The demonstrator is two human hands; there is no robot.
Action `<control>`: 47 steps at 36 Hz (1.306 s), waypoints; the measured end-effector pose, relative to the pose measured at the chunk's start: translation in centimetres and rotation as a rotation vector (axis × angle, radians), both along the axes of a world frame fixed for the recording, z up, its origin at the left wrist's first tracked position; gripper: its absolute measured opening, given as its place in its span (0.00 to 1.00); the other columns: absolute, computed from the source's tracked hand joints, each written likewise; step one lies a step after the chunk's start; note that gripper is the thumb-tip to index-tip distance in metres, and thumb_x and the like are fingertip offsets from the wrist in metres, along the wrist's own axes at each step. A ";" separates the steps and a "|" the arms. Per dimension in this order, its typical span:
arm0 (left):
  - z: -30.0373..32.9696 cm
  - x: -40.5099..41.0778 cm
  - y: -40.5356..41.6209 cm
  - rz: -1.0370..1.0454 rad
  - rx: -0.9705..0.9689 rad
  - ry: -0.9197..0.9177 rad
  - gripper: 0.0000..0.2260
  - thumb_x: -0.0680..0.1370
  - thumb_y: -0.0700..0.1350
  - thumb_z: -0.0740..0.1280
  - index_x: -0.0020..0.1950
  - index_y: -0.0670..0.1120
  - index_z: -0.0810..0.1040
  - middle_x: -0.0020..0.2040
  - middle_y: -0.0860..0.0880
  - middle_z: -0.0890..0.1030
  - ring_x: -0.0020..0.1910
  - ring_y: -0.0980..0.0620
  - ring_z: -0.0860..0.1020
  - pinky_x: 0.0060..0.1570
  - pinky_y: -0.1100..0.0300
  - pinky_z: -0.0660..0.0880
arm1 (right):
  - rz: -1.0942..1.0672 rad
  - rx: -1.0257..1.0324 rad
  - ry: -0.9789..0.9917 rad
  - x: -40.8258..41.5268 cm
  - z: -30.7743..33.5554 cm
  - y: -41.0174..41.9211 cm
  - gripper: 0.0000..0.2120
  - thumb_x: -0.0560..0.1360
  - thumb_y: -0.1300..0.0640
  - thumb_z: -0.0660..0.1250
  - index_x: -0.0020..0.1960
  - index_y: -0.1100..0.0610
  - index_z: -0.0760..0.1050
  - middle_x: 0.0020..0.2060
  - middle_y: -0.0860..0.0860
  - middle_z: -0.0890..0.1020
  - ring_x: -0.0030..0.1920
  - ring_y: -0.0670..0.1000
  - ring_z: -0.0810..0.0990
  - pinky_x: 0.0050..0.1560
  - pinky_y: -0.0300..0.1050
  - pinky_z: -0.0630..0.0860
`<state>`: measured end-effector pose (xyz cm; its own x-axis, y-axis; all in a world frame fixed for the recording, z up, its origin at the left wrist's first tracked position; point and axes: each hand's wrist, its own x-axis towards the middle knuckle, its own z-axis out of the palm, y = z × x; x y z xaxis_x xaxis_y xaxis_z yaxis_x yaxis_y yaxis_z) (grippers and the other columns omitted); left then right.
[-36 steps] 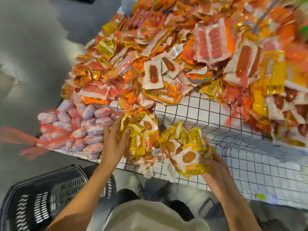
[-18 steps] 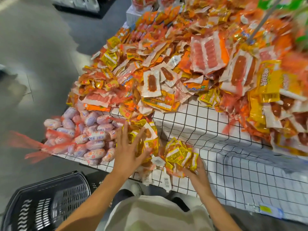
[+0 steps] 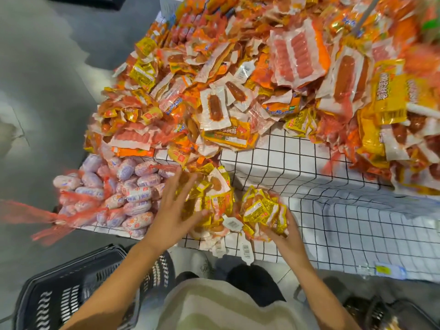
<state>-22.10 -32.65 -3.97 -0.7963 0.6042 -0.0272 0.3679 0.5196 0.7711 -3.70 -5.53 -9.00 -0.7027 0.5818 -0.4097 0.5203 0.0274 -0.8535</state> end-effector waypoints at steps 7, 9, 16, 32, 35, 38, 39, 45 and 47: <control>-0.8 2.3 -5.4 0.003 -0.018 0.095 0.32 0.80 0.59 0.62 0.81 0.54 0.56 0.82 0.54 0.52 0.82 0.48 0.48 0.76 0.37 0.53 | -0.026 0.088 -0.026 3.2 -0.9 -1.8 0.40 0.75 0.66 0.74 0.80 0.50 0.60 0.70 0.44 0.71 0.63 0.28 0.72 0.55 0.26 0.74; -1.3 3.5 -6.7 0.005 -0.068 0.089 0.30 0.80 0.58 0.61 0.81 0.53 0.59 0.82 0.54 0.55 0.81 0.48 0.49 0.77 0.40 0.54 | -0.015 0.138 -0.053 4.1 -1.3 -2.3 0.40 0.75 0.66 0.73 0.81 0.50 0.59 0.71 0.44 0.68 0.61 0.24 0.70 0.53 0.20 0.69; -3.1 9.4 -8.1 -0.002 -0.235 -0.025 0.26 0.82 0.59 0.60 0.78 0.52 0.64 0.80 0.55 0.59 0.80 0.49 0.53 0.78 0.45 0.55 | 0.151 0.245 -0.098 8.6 -1.1 -3.7 0.35 0.77 0.57 0.72 0.80 0.50 0.61 0.79 0.47 0.61 0.78 0.43 0.57 0.71 0.28 0.54; -3.6 27.7 4.3 -0.443 -0.492 0.022 0.30 0.82 0.59 0.58 0.80 0.48 0.57 0.81 0.50 0.56 0.81 0.47 0.52 0.79 0.53 0.44 | 0.196 0.212 -0.136 32.6 -2.0 -2.4 0.29 0.79 0.54 0.71 0.78 0.54 0.66 0.76 0.48 0.67 0.76 0.51 0.65 0.74 0.38 0.60; -3.6 31.7 7.4 -0.535 -0.515 0.031 0.29 0.82 0.58 0.60 0.80 0.47 0.60 0.80 0.49 0.58 0.80 0.47 0.55 0.78 0.54 0.46 | 0.125 0.175 -0.202 38.2 -2.6 -1.2 0.29 0.80 0.55 0.70 0.78 0.57 0.65 0.77 0.52 0.65 0.78 0.55 0.63 0.76 0.45 0.61; -3.9 34.9 10.8 -0.640 -0.577 0.051 0.27 0.82 0.57 0.62 0.79 0.50 0.62 0.80 0.51 0.60 0.79 0.48 0.57 0.78 0.54 0.51 | 0.019 0.151 -0.238 43.7 -2.6 -0.4 0.30 0.79 0.56 0.71 0.78 0.57 0.65 0.77 0.52 0.66 0.78 0.55 0.63 0.76 0.45 0.61; -4.0 35.8 12.0 -0.668 -0.595 0.054 0.26 0.82 0.56 0.62 0.79 0.50 0.62 0.80 0.51 0.60 0.79 0.48 0.58 0.77 0.54 0.52 | -0.028 0.146 -0.233 45.4 -2.6 -0.2 0.30 0.78 0.57 0.72 0.77 0.57 0.66 0.76 0.53 0.66 0.77 0.55 0.65 0.75 0.45 0.62; -4.8 39.8 18.8 -0.895 -0.620 0.075 0.26 0.82 0.53 0.64 0.79 0.49 0.62 0.79 0.51 0.61 0.78 0.50 0.59 0.77 0.58 0.53 | -0.366 0.062 -0.276 53.8 -2.6 0.4 0.28 0.77 0.61 0.74 0.74 0.61 0.70 0.71 0.57 0.73 0.70 0.55 0.72 0.67 0.37 0.65; -5.0 40.6 21.4 -0.939 -0.636 0.062 0.26 0.82 0.53 0.64 0.79 0.49 0.62 0.79 0.51 0.61 0.78 0.51 0.60 0.76 0.59 0.53 | -0.481 0.024 -0.287 56.0 -2.5 0.3 0.25 0.76 0.62 0.74 0.72 0.60 0.72 0.67 0.55 0.75 0.65 0.53 0.74 0.61 0.30 0.63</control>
<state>18.49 -11.24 -8.97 -0.0464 0.8537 -0.5188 0.8466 0.3092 0.4331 52.26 -5.20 -11.51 -0.2181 0.8206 -0.5283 0.6905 -0.2528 -0.6777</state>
